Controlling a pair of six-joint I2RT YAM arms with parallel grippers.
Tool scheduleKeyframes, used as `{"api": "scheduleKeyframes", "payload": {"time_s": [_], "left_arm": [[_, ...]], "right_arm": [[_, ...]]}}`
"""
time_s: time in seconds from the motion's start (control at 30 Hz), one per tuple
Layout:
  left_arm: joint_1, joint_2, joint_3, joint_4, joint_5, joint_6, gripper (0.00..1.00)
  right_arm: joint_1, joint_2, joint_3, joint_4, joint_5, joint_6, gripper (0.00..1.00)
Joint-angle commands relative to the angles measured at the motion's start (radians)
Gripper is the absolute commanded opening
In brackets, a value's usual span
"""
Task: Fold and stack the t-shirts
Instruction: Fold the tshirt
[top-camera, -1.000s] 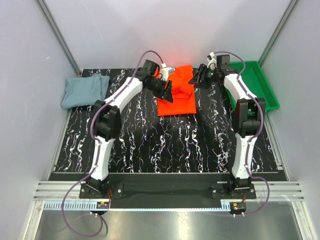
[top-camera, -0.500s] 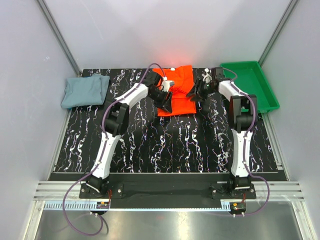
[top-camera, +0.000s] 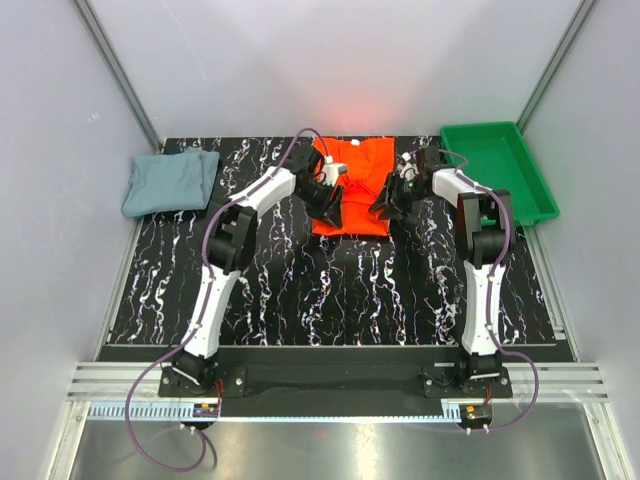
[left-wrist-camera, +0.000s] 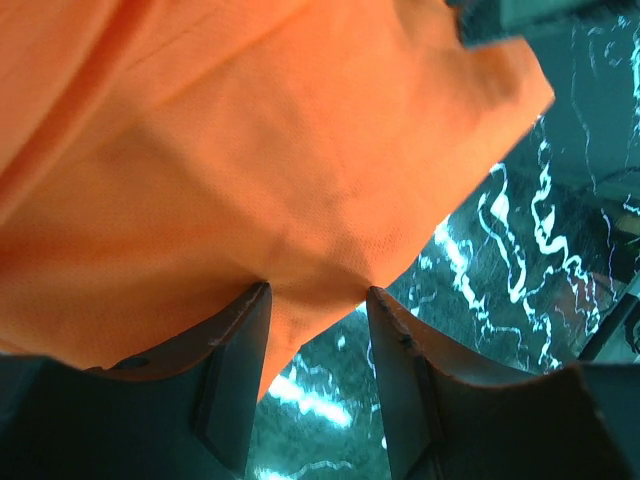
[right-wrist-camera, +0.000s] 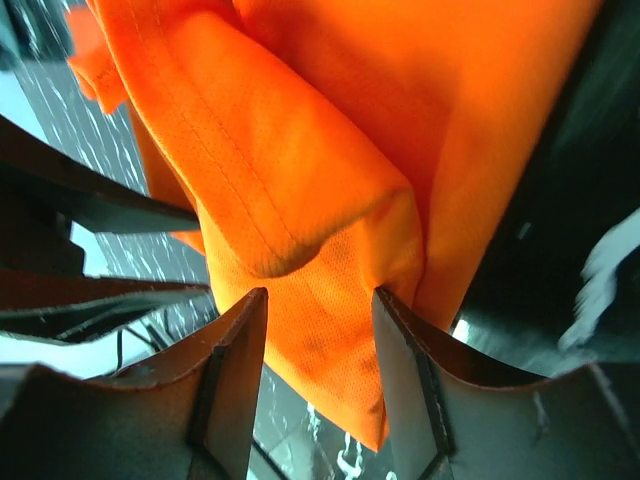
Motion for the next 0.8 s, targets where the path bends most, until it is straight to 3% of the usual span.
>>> {"api": "scheduleKeyframes", "payload": {"time_s": [0.0, 0.43, 0.6, 0.77], "left_arm": [[0.005, -0.099, -0.057, -0.042, -0.038, 0.01, 0.5], [0.0, -0.37, -0.374, -0.039, -0.027, -0.016, 0.49], [-0.003, -0.439, -0.35, -0.034, -0.036, -0.013, 0.49], [-0.017, -0.392, -0.311, -0.019, -0.038, 0.005, 0.49]], "right_arm": [[0.026, -0.073, -0.08, -0.063, 0.051, -0.021, 0.54], [0.031, -0.297, -0.268, -0.107, 0.068, -0.038, 0.54], [0.031, -0.351, -0.185, -0.115, 0.064, -0.064, 0.54], [0.037, -0.309, -0.096, -0.091, 0.042, -0.064, 0.54]]}}
